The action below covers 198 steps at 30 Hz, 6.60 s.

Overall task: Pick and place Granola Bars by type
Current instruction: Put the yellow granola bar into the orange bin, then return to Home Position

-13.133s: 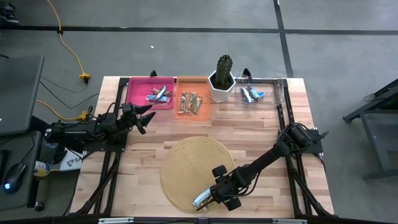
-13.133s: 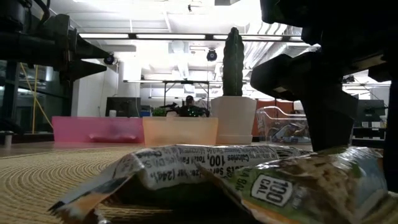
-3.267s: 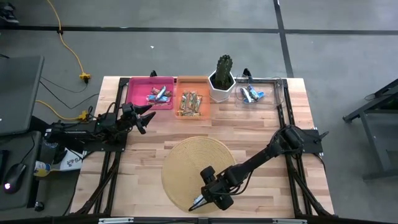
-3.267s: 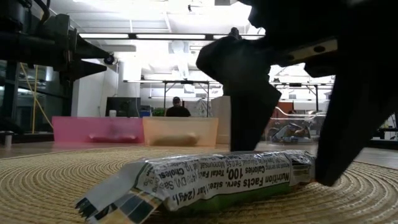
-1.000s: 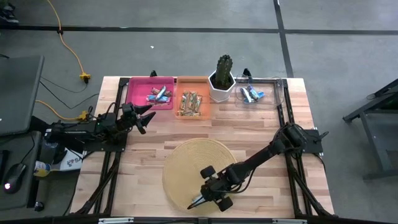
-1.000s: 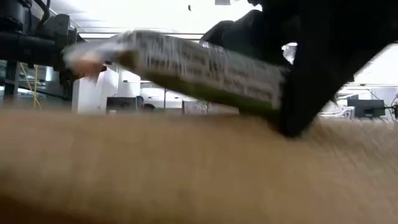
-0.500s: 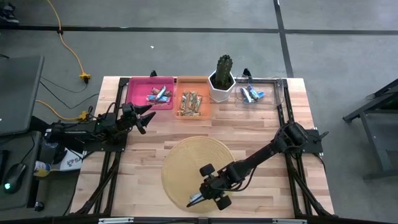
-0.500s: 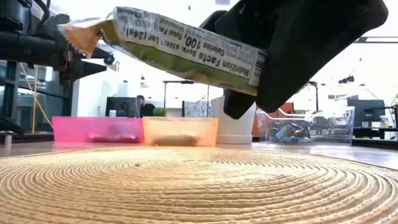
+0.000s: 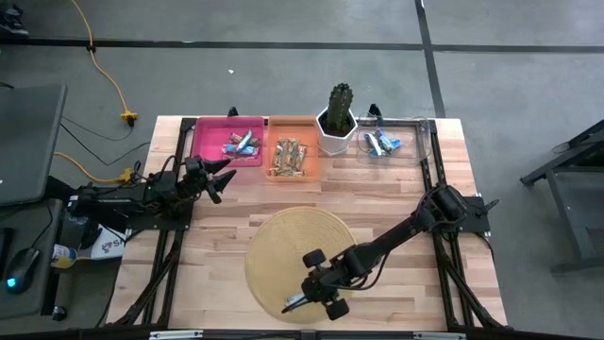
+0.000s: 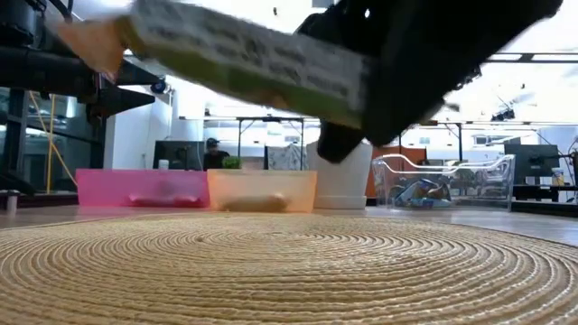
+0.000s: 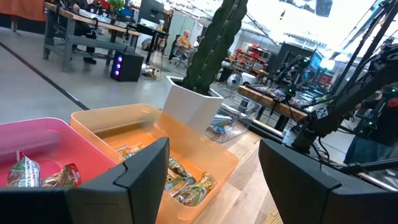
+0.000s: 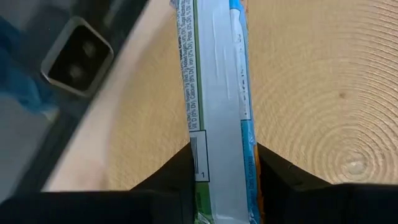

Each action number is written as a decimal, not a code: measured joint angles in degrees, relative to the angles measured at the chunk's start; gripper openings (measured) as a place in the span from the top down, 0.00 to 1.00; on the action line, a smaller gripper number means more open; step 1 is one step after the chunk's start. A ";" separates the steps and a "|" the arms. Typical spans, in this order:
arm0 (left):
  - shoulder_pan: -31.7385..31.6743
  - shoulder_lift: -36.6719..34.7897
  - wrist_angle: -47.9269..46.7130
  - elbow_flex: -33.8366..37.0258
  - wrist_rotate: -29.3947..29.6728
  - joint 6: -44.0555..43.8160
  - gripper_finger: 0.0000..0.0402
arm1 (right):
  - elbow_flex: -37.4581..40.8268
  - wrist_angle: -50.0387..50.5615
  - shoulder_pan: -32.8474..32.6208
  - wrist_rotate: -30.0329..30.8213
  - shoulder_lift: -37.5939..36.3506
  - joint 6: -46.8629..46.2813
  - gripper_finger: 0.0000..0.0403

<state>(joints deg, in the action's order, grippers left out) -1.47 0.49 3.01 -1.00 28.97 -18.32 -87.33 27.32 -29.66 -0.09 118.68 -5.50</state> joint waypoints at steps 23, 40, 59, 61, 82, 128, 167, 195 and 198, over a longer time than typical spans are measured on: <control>-0.01 0.00 0.00 -0.01 0.00 -0.01 0.39 | -0.05 -48.50 7.98 -15.49 -2.55 -21.75 0.76; -0.01 0.01 0.00 0.00 0.00 -0.01 0.39 | -0.07 -80.50 11.55 -4.14 -4.05 -20.47 0.76; -0.01 0.00 0.00 -0.01 0.00 0.00 0.39 | -0.09 -80.07 14.22 42.78 -11.19 10.93 0.76; 0.00 0.00 0.00 -0.01 0.00 0.00 0.39 | -0.09 -77.98 15.01 49.62 -11.22 9.80 0.76; 0.00 0.01 0.00 0.00 0.00 0.00 0.39 | -0.04 -25.78 32.91 40.48 -10.78 -48.21 0.76; -0.01 0.00 0.00 -0.01 0.00 -0.01 0.39 | 0.13 -5.06 39.15 25.16 -1.67 -67.54 0.71; 0.00 0.00 0.00 -0.01 -0.02 -0.01 0.39 | 0.07 -62.45 36.84 -30.16 -1.96 -39.43 0.63; -0.01 0.00 0.00 0.00 -0.01 0.00 0.39 | 0.07 -20.45 18.87 -3.92 -33.67 -5.74 1.00; -0.01 0.01 0.00 0.00 0.00 0.01 0.39 | 0.07 -14.63 16.13 0.66 -38.19 -4.44 1.00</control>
<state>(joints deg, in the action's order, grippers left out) -1.48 0.50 3.01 -1.00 28.97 -18.31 -87.26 12.70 -13.53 0.57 80.49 -9.94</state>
